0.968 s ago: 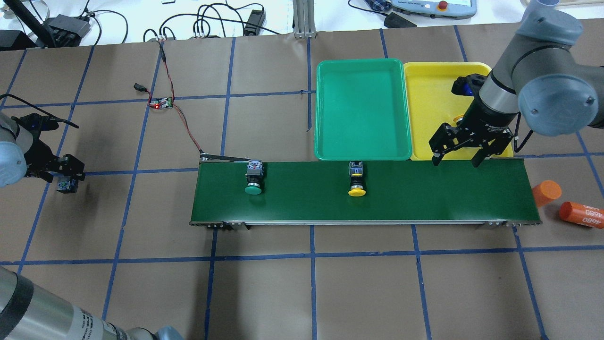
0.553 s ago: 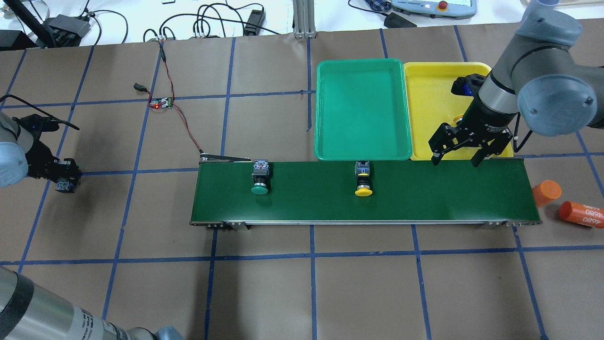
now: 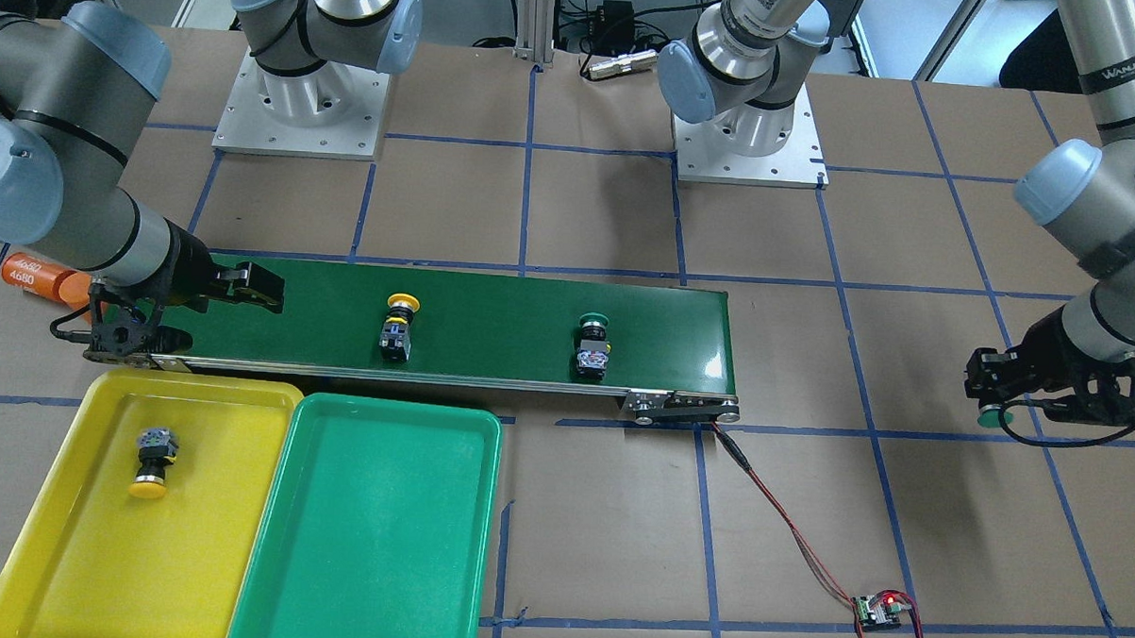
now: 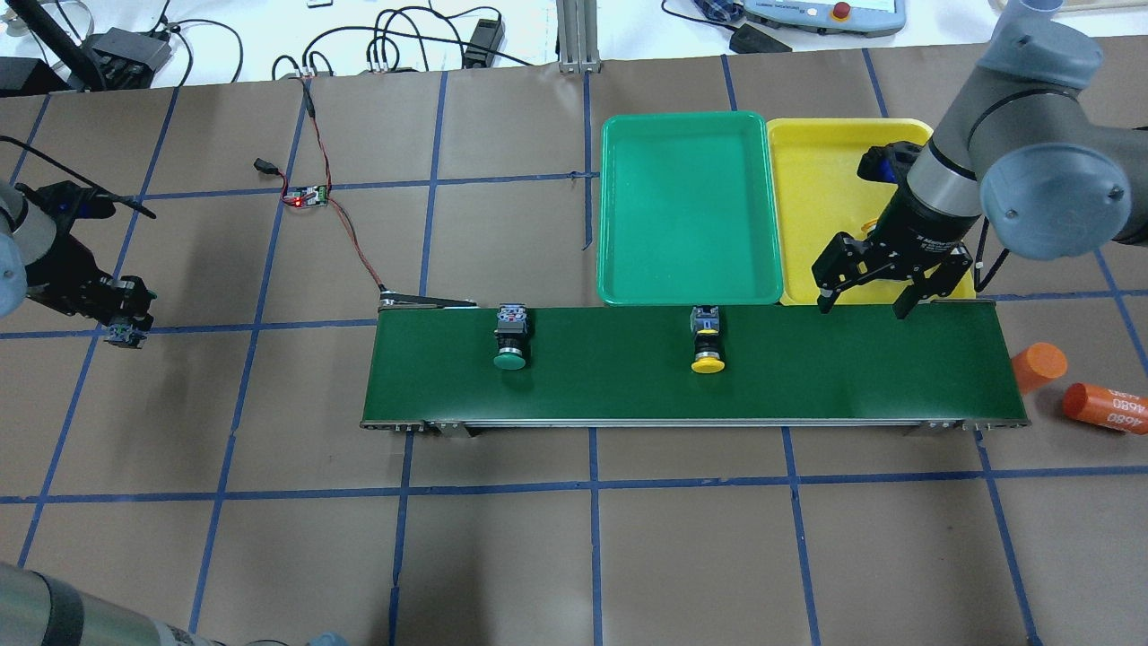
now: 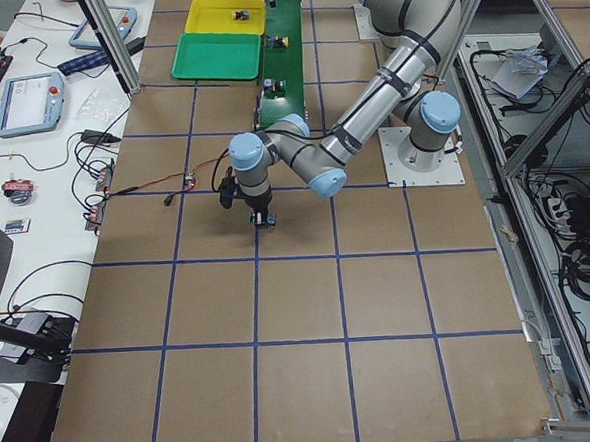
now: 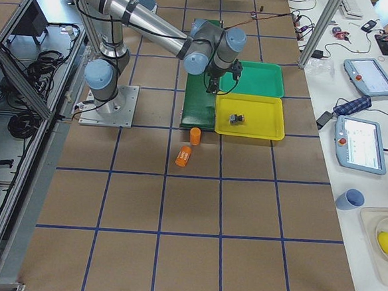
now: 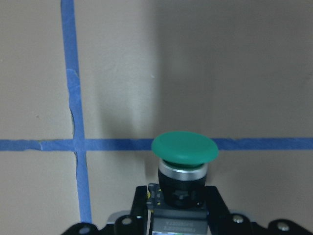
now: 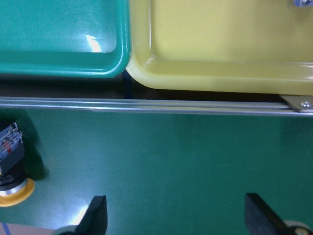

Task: Sort buttons by color to trays
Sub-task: 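Carry the green button onto the belt's near end, open left gripper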

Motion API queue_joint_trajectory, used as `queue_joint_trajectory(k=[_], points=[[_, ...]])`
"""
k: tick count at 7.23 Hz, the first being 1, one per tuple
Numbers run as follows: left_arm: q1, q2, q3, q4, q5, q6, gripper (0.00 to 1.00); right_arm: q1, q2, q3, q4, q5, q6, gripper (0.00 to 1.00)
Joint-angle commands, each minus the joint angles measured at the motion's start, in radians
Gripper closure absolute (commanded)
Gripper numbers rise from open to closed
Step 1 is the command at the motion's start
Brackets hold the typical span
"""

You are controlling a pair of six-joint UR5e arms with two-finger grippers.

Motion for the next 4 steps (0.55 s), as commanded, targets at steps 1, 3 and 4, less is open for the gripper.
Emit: queue_joint_trajectory(k=[1, 3, 4], points=[[-0.165, 0.123, -0.001, -0.126, -0.052, -0.204, 1.0, 0.04, 0.009, -0.012, -0.004, -0.004, 0.022, 0.0], [-0.334, 0.166, -0.033, -0.142, -0.083, -0.34, 1.0, 0.059, 0.029, -0.012, -0.027, -0.015, 0.039, 0.0], [-0.4, 0.174, -0.054, -0.142, -0.129, -0.405, 1.0, 0.059, 0.037, -0.014, -0.027, -0.004, 0.039, 0.0]])
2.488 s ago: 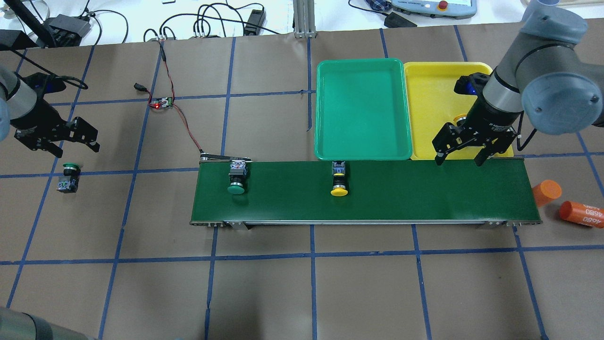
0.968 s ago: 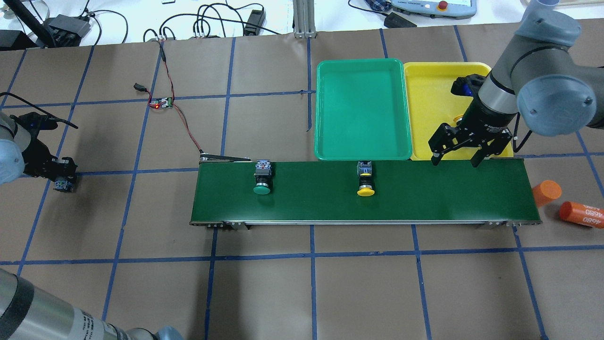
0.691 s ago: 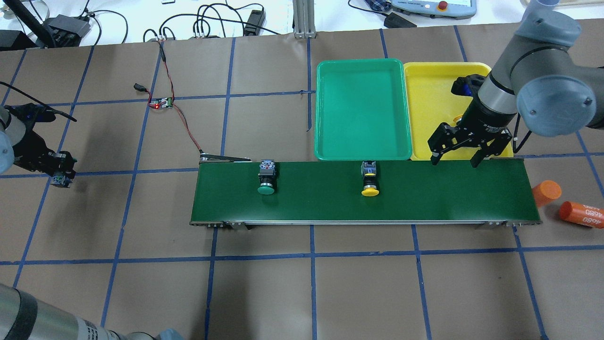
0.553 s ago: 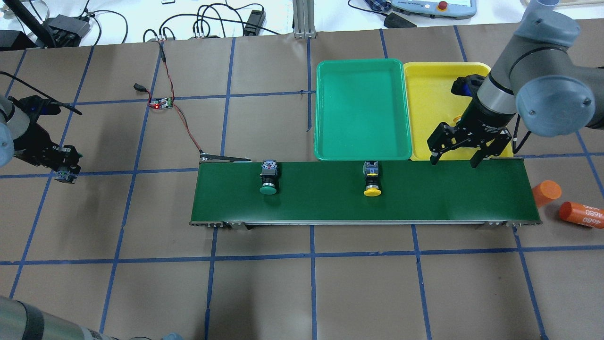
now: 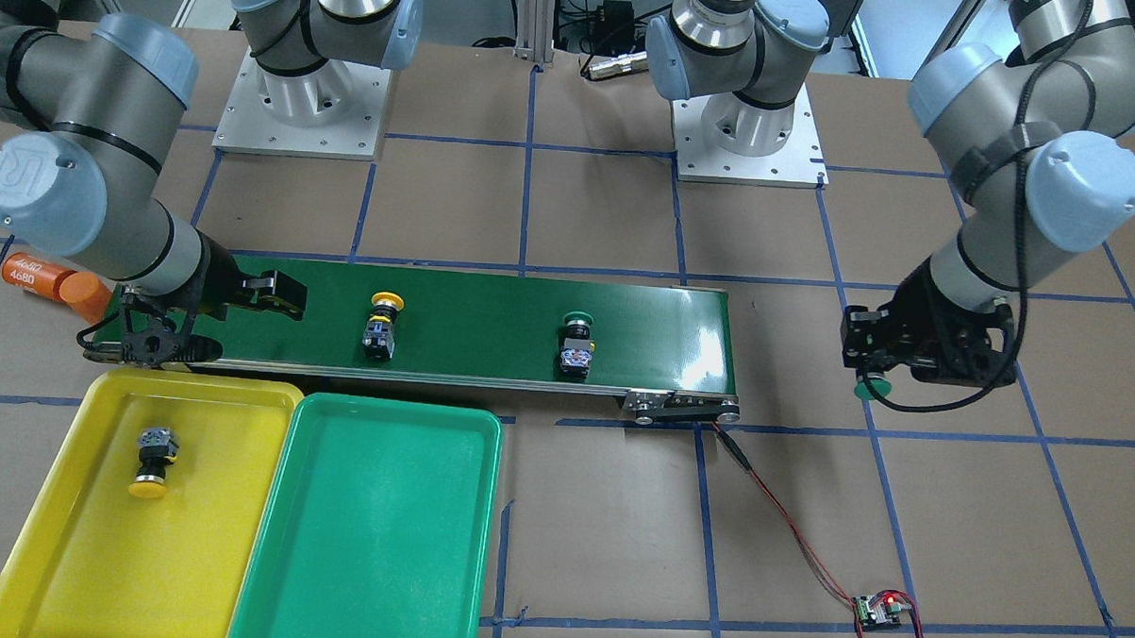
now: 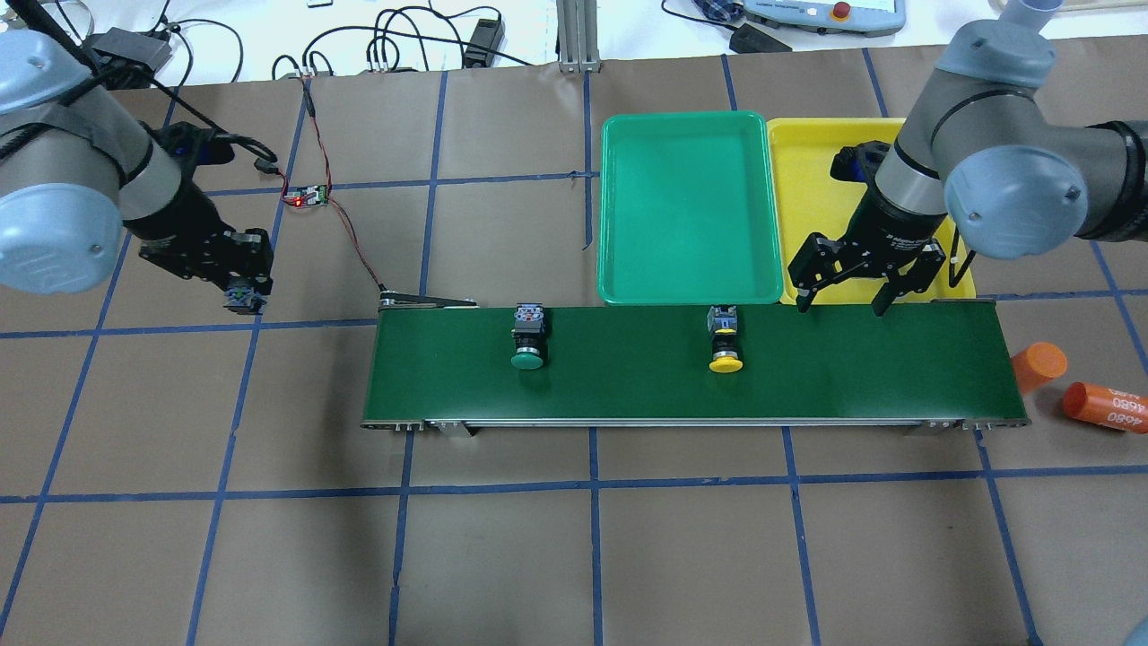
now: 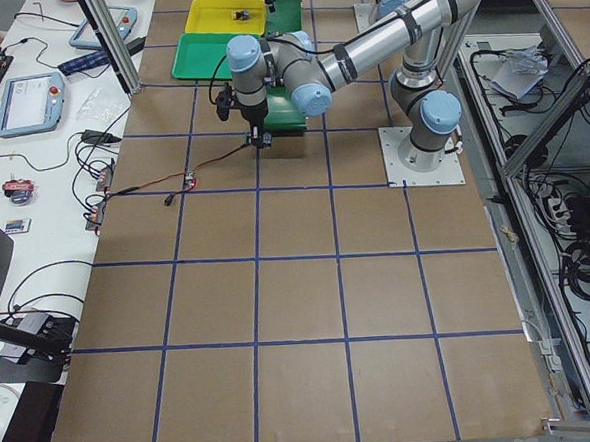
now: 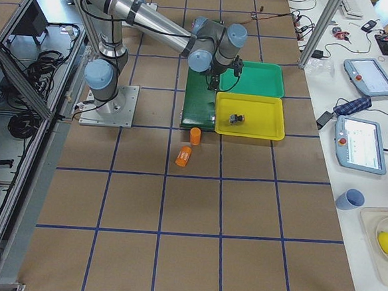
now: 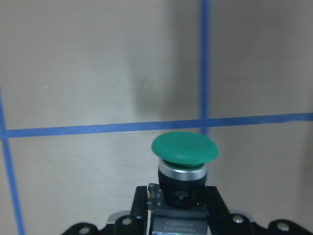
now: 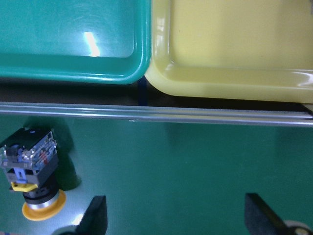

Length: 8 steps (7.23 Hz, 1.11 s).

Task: Sort buttons by color to trays
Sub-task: 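Carry the green button onto the belt's near end, open left gripper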

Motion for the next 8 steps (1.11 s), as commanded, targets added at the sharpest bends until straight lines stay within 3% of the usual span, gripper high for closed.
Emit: queue_joint_trajectory(k=[1, 6, 8], points=[[-0.141, 0.013, -0.045, 0.007, -0.069, -0.123, 1.0, 0.004, 0.01, -0.002, -0.003, 0.01, 0.004, 0.0], [-0.157, -0.027, -0.091, 0.013, -0.07, -0.15, 1.0, 0.002, 0.023, 0.009, -0.002, 0.012, 0.015, 0.0], [-0.157, -0.042, -0.098, 0.034, -0.072, -0.148, 1.0, 0.004, 0.018, 0.0, 0.0, 0.088, 0.062, 0.0]])
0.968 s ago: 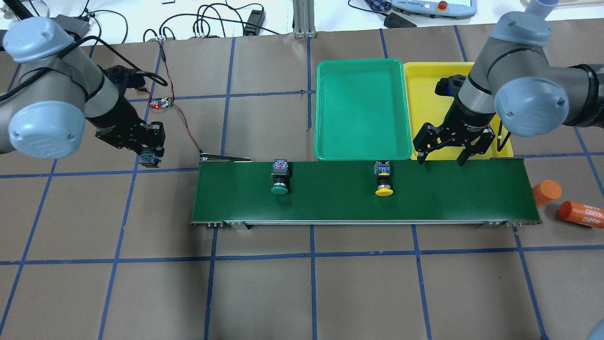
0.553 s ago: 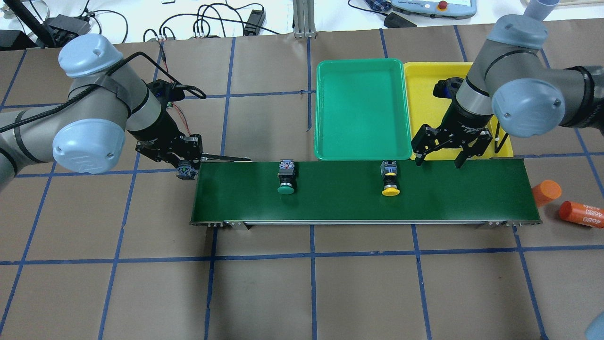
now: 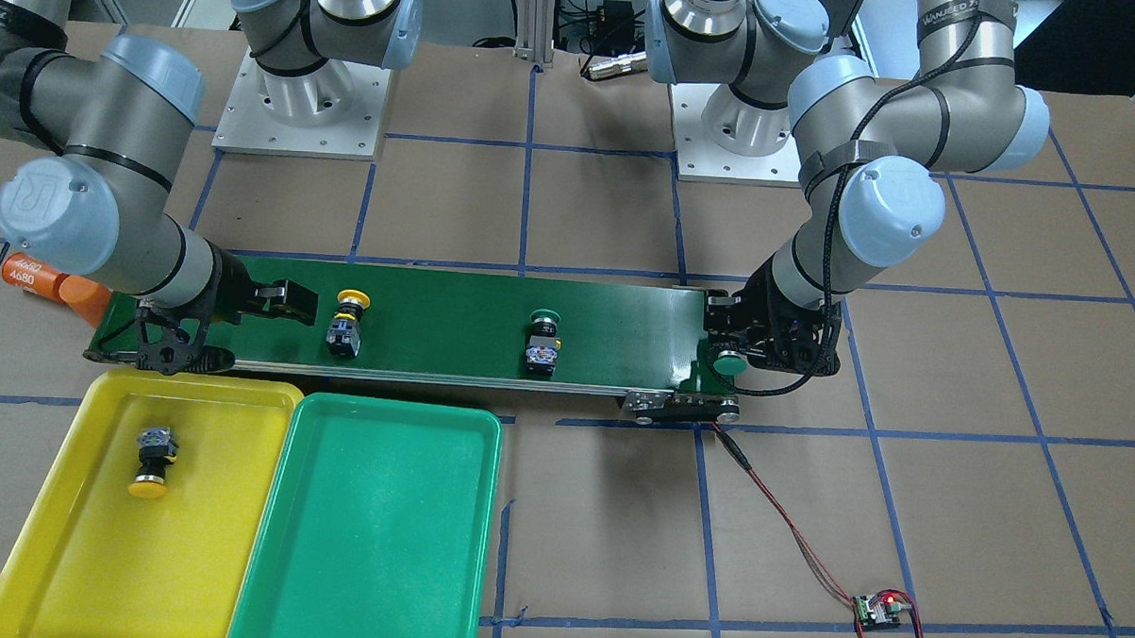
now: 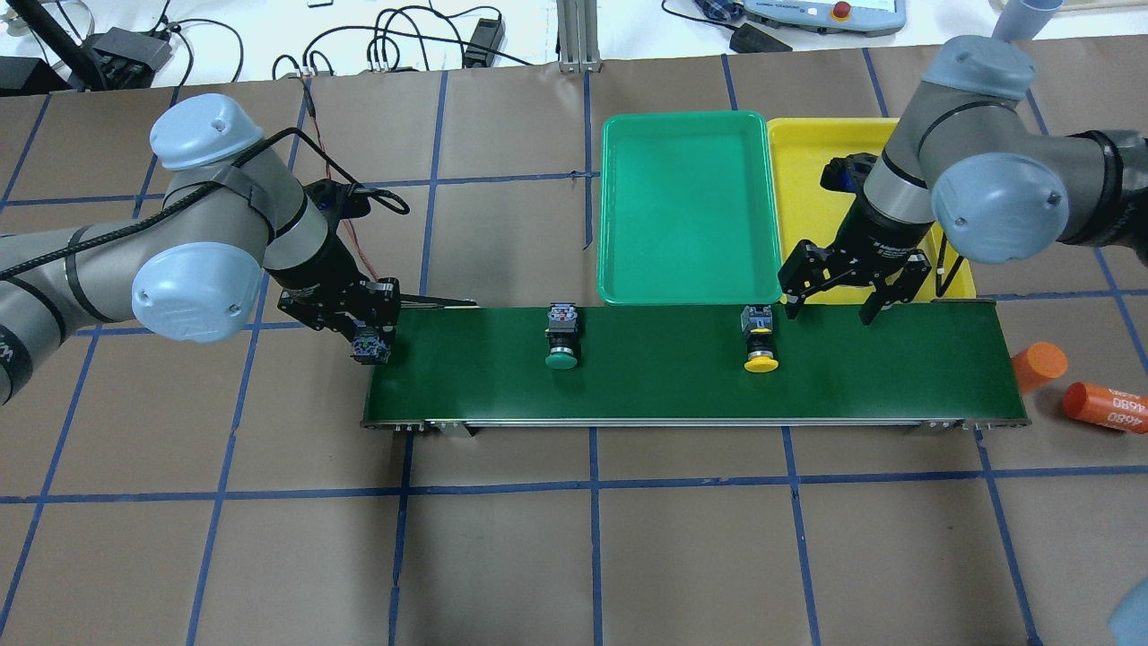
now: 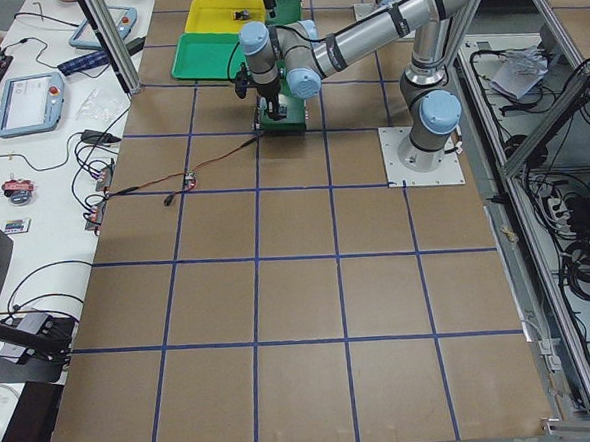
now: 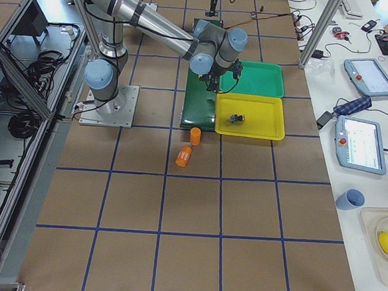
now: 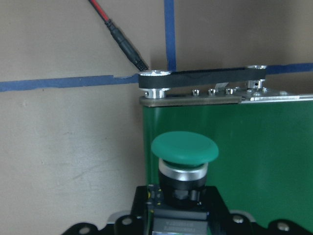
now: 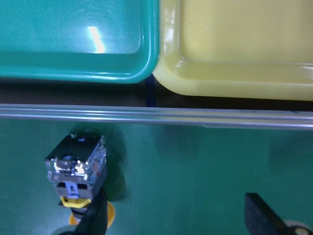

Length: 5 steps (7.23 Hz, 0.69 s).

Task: Sort buttons by color to trays
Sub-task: 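Carry the green button onto the belt's near end, open left gripper, then grasp the yellow button on the belt with the right gripper while the left gripper withdraws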

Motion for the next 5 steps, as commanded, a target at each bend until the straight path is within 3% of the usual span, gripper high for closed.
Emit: queue_joint_trajectory(k=[1, 4, 5], points=[[0.0, -0.022, -0.001, 0.031, -0.021, -0.026, 1.0, 0.001, 0.001, 0.001, 0.0, 0.032, 0.022, 0.0], [-0.008, -0.045, -0.001, 0.071, -0.055, -0.042, 0.96, 0.003, 0.006, 0.007, 0.003, 0.024, 0.013, 0.0], [-0.009, -0.045, -0.002, 0.071, -0.055, -0.048, 0.43, 0.003, 0.008, 0.007, 0.001, 0.021, 0.01, 0.0]])
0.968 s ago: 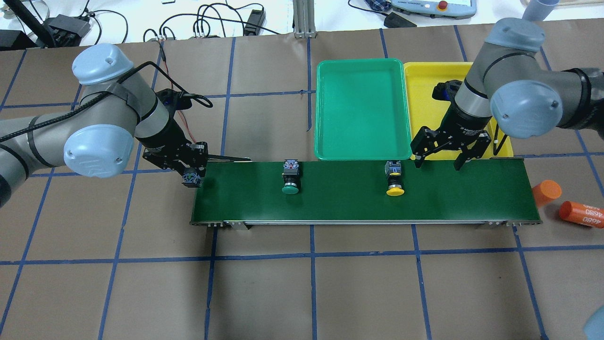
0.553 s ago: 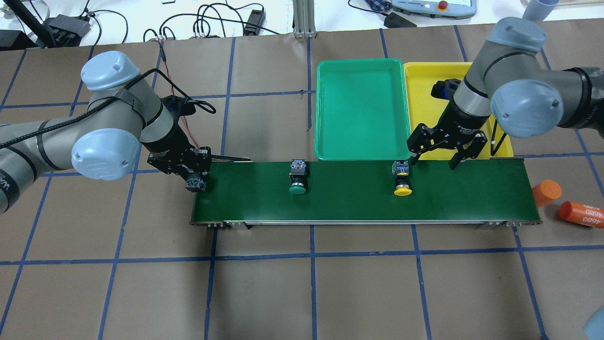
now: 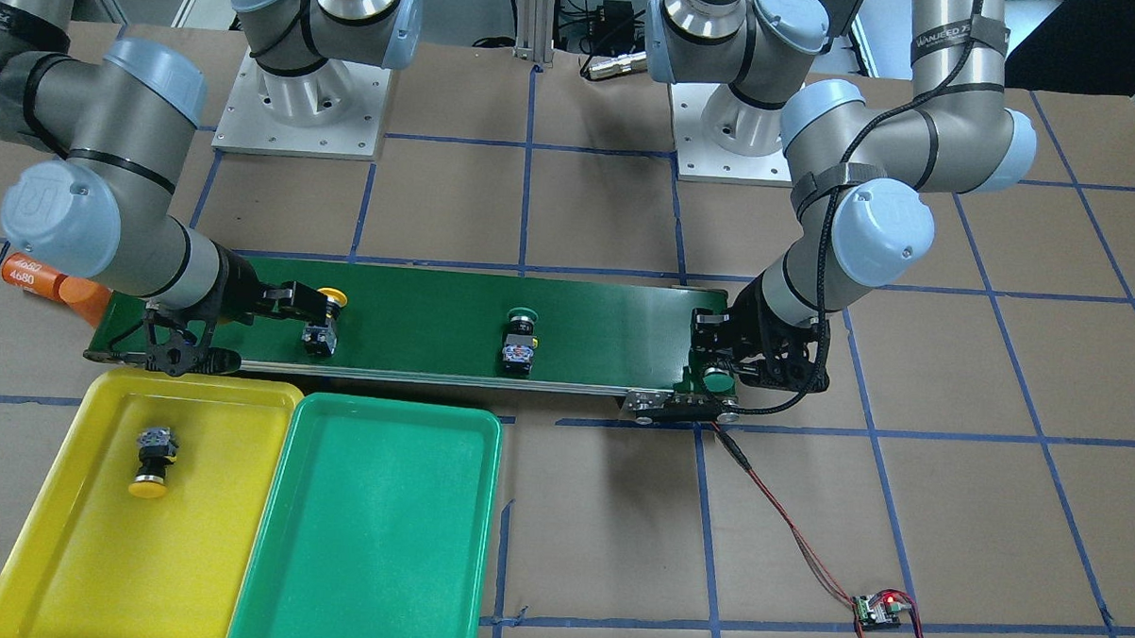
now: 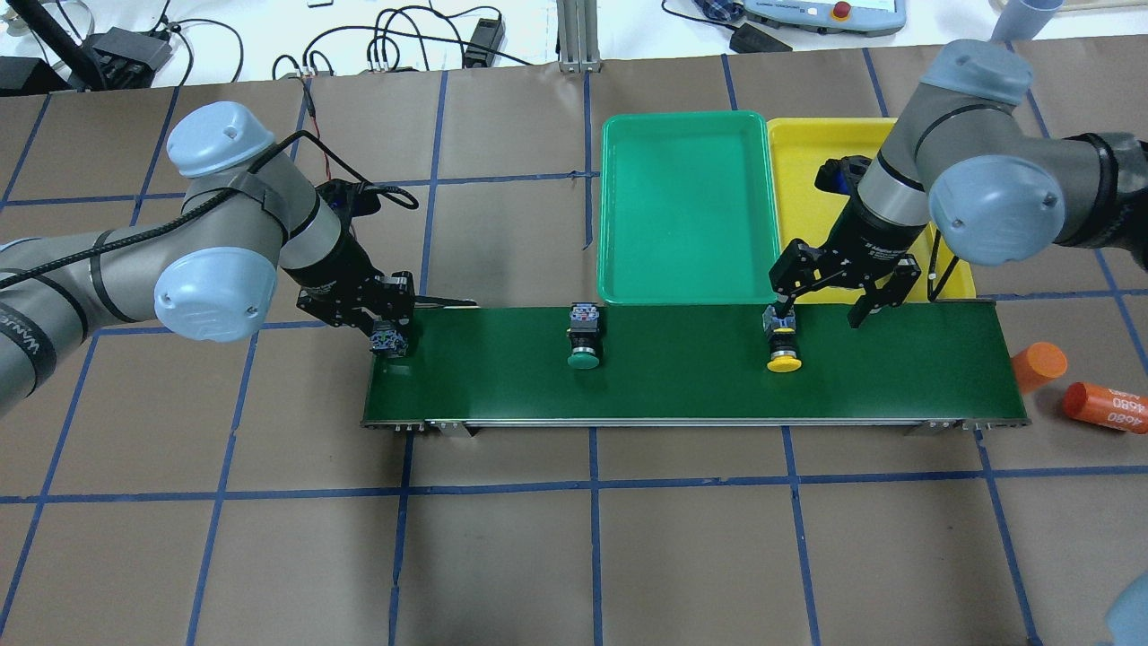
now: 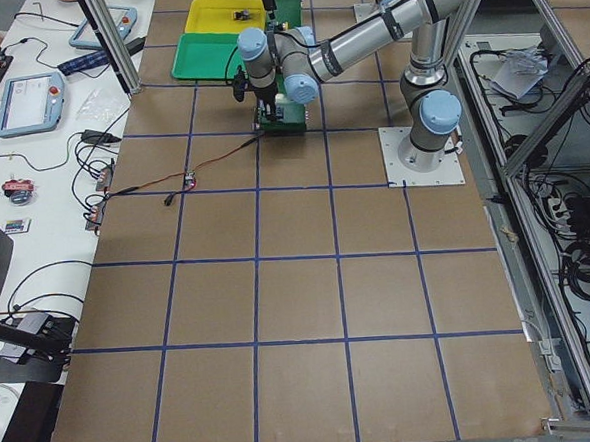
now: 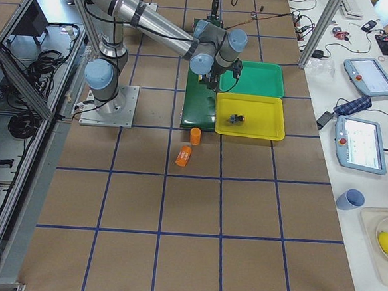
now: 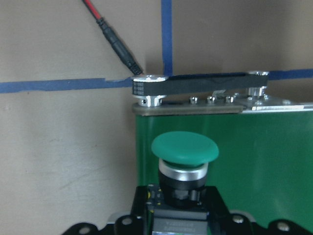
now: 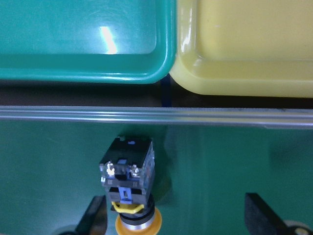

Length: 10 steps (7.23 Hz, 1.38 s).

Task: Sort buttons by color to trays
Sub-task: 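Grasp the yellow button on the belt with the right gripper while the left gripper withdraws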

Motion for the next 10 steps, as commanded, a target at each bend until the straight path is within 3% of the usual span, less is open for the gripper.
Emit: queue_joint_trajectory(k=[1, 2, 5, 7, 8, 9, 10], points=[[-0.009, 0.001, -0.004, 0.005, -0.005, -0.042, 0.15, -0.001, 0.024, 0.001, -0.001, -0.019, 0.004, 0.0], [-0.036, 0.01, -0.003, 0.003, 0.004, -0.05, 0.0, 0.001, 0.031, 0.001, 0.001, -0.075, 0.016, 0.0], [-0.083, 0.101, 0.089, -0.041, 0.047, -0.081, 0.0, 0.001, 0.034, 0.001, 0.001, -0.079, 0.022, 0.0], [-0.077, 0.15, 0.217, -0.206, 0.082, -0.067, 0.0, 0.001, 0.034, 0.001, 0.005, -0.08, 0.019, 0.02], [-0.066, 0.173, 0.277, -0.293, 0.102, -0.065, 0.0, 0.001, 0.037, 0.001, 0.008, -0.084, 0.011, 0.2], [-0.064, 0.206, 0.305, -0.357, 0.198, -0.064, 0.0, 0.001, 0.037, -0.001, 0.008, -0.084, 0.013, 0.42], [-0.061, 0.239, 0.302, -0.407, 0.226, -0.064, 0.0, 0.001, 0.035, -0.004, 0.011, -0.084, 0.011, 0.72]])
